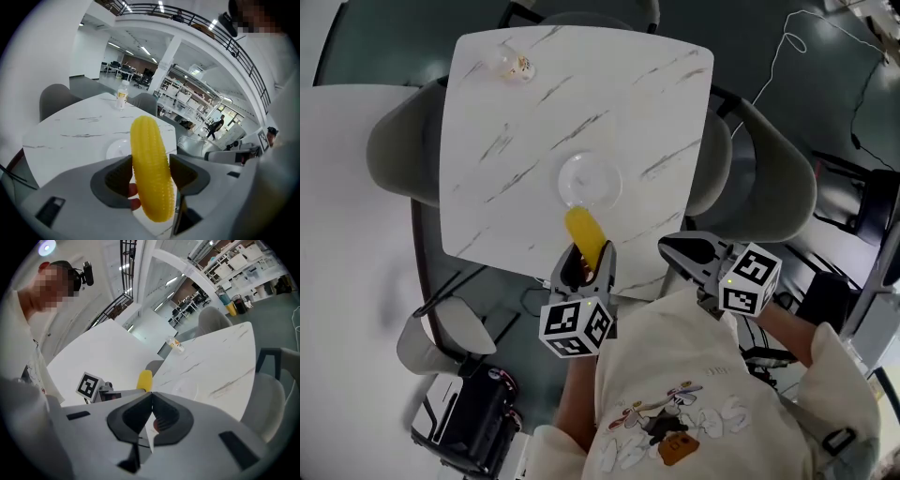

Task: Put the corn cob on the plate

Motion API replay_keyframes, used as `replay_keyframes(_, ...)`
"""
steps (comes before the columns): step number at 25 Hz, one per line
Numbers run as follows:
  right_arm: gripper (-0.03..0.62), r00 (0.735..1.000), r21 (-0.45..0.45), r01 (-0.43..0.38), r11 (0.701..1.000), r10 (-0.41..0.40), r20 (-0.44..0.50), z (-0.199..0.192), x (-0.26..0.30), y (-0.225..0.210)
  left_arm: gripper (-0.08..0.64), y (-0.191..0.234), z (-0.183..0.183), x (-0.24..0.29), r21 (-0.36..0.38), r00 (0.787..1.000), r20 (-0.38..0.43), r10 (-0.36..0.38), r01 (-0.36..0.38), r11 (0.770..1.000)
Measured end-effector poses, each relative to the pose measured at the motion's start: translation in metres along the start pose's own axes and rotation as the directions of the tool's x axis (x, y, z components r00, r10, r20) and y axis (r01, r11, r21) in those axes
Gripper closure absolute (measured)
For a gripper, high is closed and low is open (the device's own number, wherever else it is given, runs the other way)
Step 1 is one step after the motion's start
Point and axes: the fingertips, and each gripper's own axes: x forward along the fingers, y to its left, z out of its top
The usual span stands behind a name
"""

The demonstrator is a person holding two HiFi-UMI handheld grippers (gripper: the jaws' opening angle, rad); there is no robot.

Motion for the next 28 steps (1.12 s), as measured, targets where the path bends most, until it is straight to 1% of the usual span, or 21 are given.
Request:
replay_keyframes(3,0.586,0.999,0.005,-0.015,1.0,0.015,-0.039,0.002,0.018,-0.013,0.311,0.014,0.002,0.019,0.002,0.999,-0.021,0.031,-0.031,1.0)
replay_keyframes(7,0.586,0.996,-0.056,-0.03,0.998,0.026,-0.087,0.004,0.043,-0.035,0.311,0.032,0.002,0.047,-0.005,0.997,-0.046,0.06,-0.06,0.998)
replay_keyframes(9,0.586,0.995,-0.069,-0.033,0.997,0.026,-0.101,0.005,0.055,-0.046,0.311,0.041,0.0,0.058,-0.012,0.996,-0.058,0.071,-0.072,0.997)
replay_keyframes(15,0.586,0.992,-0.037,-0.029,0.999,0.024,-0.125,0.002,0.077,-0.07,0.311,0.06,-0.007,0.091,-0.011,0.99,-0.099,0.104,-0.106,0.994)
replay_keyframes(20,0.586,0.991,-0.025,-0.039,0.999,0.035,-0.132,-0.003,0.092,-0.082,0.311,0.078,-0.014,0.123,-0.034,0.977,-0.167,0.133,-0.14,0.99)
replay_keyframes(25,0.586,0.991,-0.005,-0.037,0.999,0.036,-0.126,-0.003,0.097,-0.09,0.311,0.086,-0.022,0.15,-0.003,0.962,-0.213,0.173,-0.178,0.984)
replay_keyframes(28,0.586,0.992,0.005,-0.025,1.0,0.026,-0.12,-0.002,0.094,-0.094,0.311,0.089,-0.025,0.157,0.022,0.956,-0.222,0.194,-0.194,0.981)
